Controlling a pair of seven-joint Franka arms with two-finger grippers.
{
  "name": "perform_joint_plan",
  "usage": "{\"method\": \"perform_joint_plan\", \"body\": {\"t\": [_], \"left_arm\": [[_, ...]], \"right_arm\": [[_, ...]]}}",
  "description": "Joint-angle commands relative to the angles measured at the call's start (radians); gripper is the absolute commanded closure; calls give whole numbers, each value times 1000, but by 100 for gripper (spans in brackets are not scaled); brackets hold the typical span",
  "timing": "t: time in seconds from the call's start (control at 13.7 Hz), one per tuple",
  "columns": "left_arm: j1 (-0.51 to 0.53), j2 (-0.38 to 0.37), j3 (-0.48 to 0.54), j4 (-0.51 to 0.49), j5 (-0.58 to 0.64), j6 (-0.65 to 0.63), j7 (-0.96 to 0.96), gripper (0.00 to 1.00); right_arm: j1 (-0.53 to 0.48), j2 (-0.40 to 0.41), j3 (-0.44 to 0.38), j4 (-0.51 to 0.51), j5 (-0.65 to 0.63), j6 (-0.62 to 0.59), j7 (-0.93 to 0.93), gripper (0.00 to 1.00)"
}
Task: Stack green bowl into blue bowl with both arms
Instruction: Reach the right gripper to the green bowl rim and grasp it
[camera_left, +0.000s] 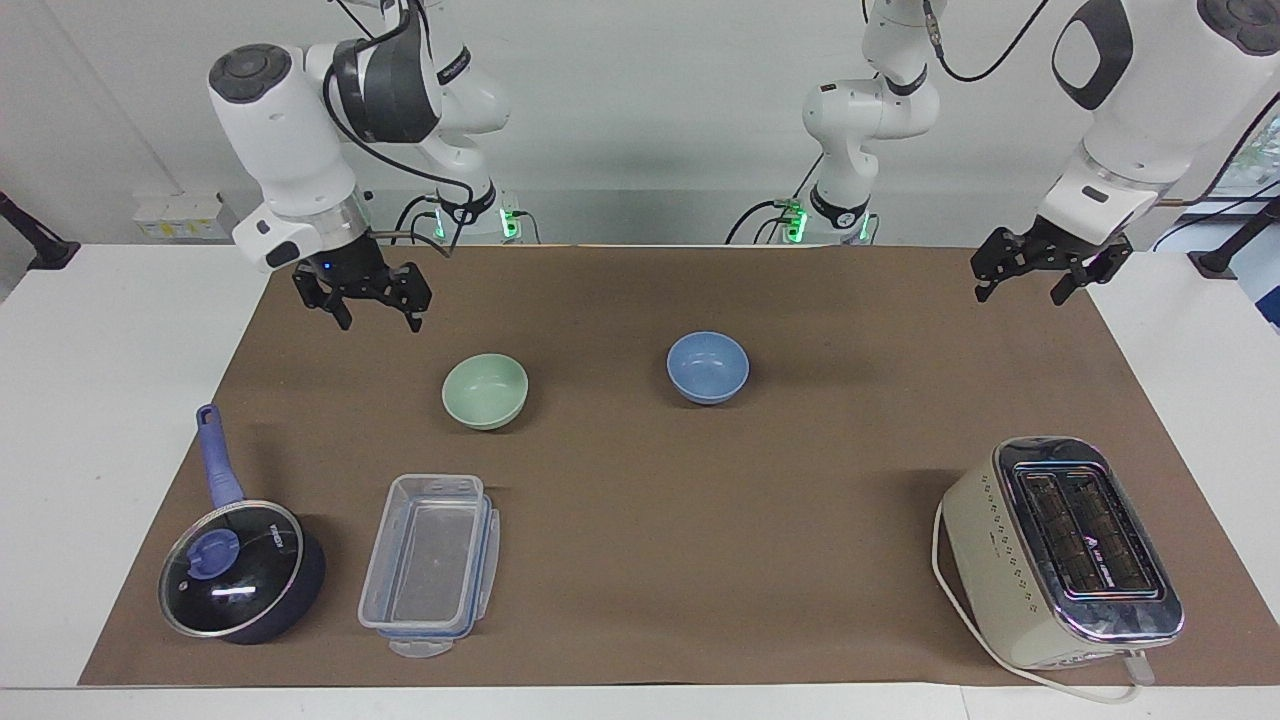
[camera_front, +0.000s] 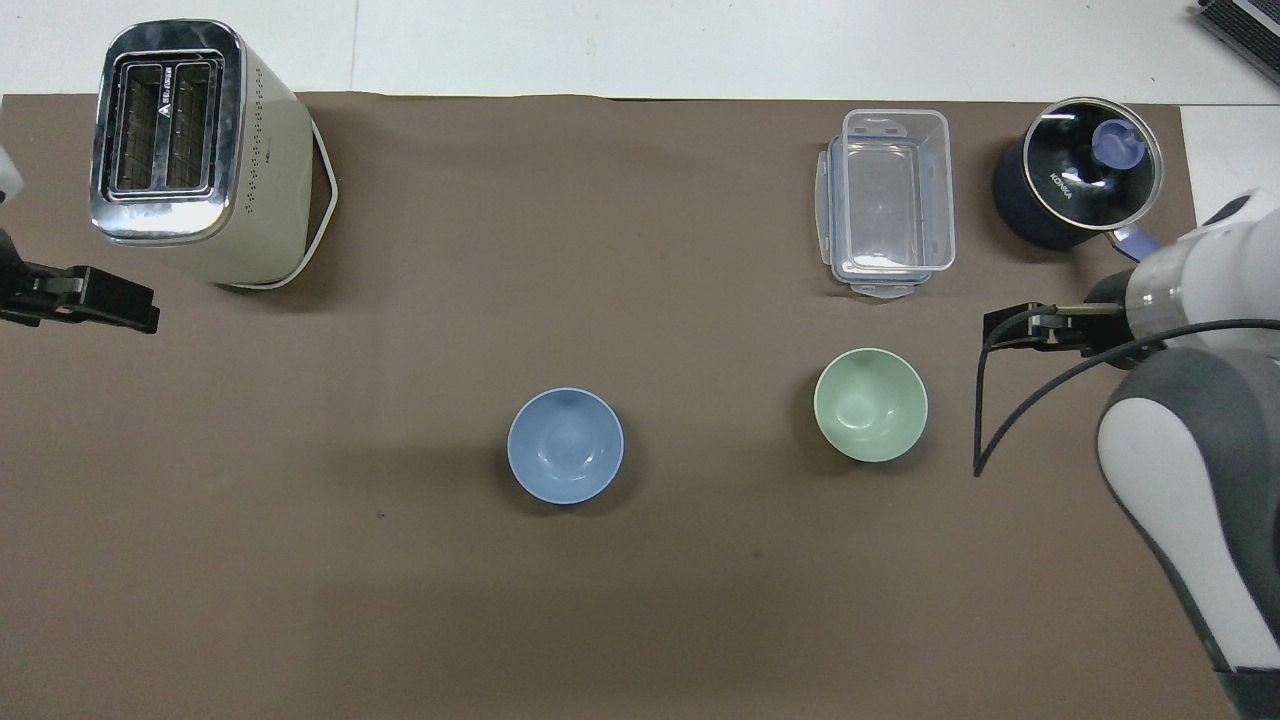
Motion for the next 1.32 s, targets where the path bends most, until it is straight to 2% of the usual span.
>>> {"method": "perform_joint_plan", "body": {"t": [0.0,0.15,0.44,0.88,1.02,1.24], "left_arm": [[11,-15,-5,0,13,-20,5,0],[8,-15,-3,1,11,-17,7,0],[9,-15,-2,0,8,-17,7,0],[8,-15,-2,0,8,-17,7,0],[9,-15,-2,0,8,-17,7,0],[8,-16,-2,0,8,-17,7,0]], "right_arm": [[-1,27,1,-97,37,122,-50,0],[5,53,2,-160,37,216,-57,0],[28,120,2,-204,39,297,-54,0],[30,149,2,-309,39,438,-82,1],[30,148,2,-310,39,439,-83,6],[30,146,5,-318,39,437,-88,27]]}}
